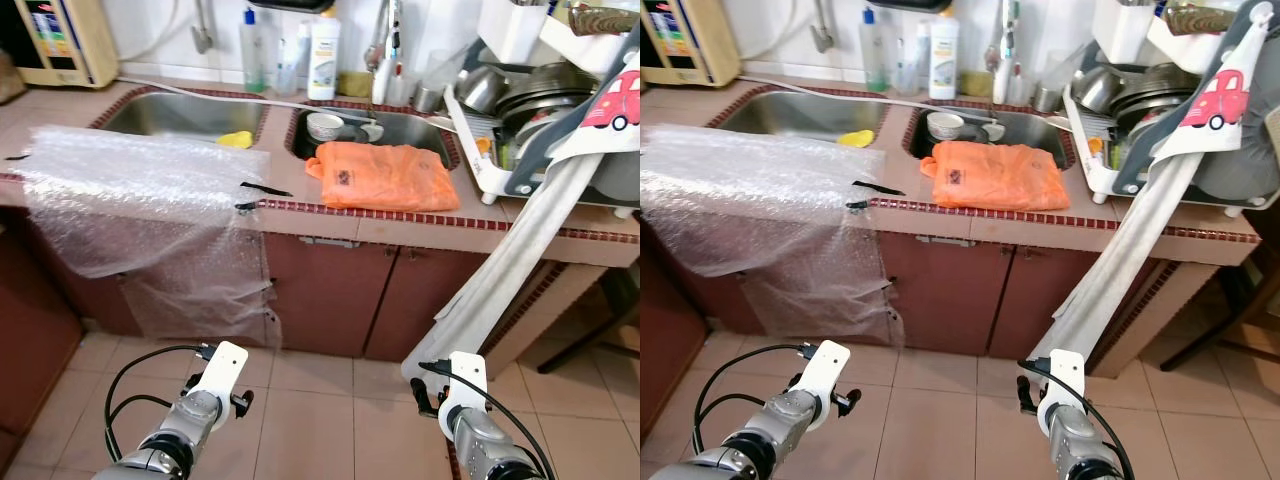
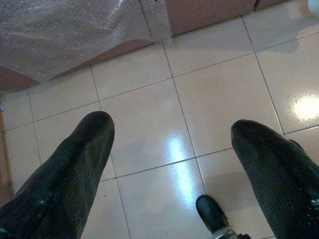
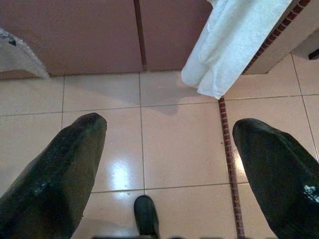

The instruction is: Kitchen organization

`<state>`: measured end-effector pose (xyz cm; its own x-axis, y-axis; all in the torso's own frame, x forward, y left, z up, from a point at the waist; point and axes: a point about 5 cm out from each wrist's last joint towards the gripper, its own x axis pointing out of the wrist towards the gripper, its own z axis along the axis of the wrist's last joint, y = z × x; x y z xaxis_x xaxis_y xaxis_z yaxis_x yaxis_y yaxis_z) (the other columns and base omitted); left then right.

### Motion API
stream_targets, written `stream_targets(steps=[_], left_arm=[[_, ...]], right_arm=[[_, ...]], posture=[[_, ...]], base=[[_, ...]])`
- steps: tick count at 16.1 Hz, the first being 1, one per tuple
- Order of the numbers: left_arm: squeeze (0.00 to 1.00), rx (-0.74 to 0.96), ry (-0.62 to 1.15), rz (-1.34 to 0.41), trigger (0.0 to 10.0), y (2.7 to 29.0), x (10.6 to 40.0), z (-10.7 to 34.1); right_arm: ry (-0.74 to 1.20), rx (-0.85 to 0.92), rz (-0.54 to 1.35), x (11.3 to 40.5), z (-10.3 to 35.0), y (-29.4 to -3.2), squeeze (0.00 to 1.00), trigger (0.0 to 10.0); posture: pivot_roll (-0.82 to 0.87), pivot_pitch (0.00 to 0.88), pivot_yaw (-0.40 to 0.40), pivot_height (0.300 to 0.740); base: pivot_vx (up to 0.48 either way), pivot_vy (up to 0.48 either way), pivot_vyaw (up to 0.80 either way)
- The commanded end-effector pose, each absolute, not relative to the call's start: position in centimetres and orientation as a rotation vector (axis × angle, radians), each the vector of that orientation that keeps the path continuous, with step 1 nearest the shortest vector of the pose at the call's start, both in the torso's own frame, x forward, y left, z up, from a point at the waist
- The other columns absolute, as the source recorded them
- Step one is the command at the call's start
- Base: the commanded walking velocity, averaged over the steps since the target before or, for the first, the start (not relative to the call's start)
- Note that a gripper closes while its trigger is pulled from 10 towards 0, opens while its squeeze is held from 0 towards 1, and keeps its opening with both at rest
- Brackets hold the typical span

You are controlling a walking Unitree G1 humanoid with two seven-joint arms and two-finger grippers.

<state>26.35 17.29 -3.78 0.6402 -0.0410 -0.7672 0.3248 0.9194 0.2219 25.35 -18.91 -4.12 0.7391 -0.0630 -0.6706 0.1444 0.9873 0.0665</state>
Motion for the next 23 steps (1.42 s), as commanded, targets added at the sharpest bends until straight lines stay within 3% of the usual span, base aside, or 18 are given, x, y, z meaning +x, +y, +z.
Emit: stream_targets(steps=[1, 23], left_arm=[[0.0, 0.374, 0.866, -0.217, 10.0, 17.3, 26.2, -3.9], [0.0, 0.463, 0.873, -0.14, 10.0, 18.9, 25.4, -4.4]], right_arm=[[0.745, 0.121, -0.12, 25.1, -4.3, -19.1, 0.0, 10.0], [0.806, 0.111, -0.203, 23.3, -5.4, -20.2, 0.0, 10.0]], posture=[[-0.01, 0.0, -0.041, 0.74], [-0.04, 0.0, -0.006, 0.74]], base=[[0.0, 0.0, -0.78], [0.0, 0.0, -0.78]])
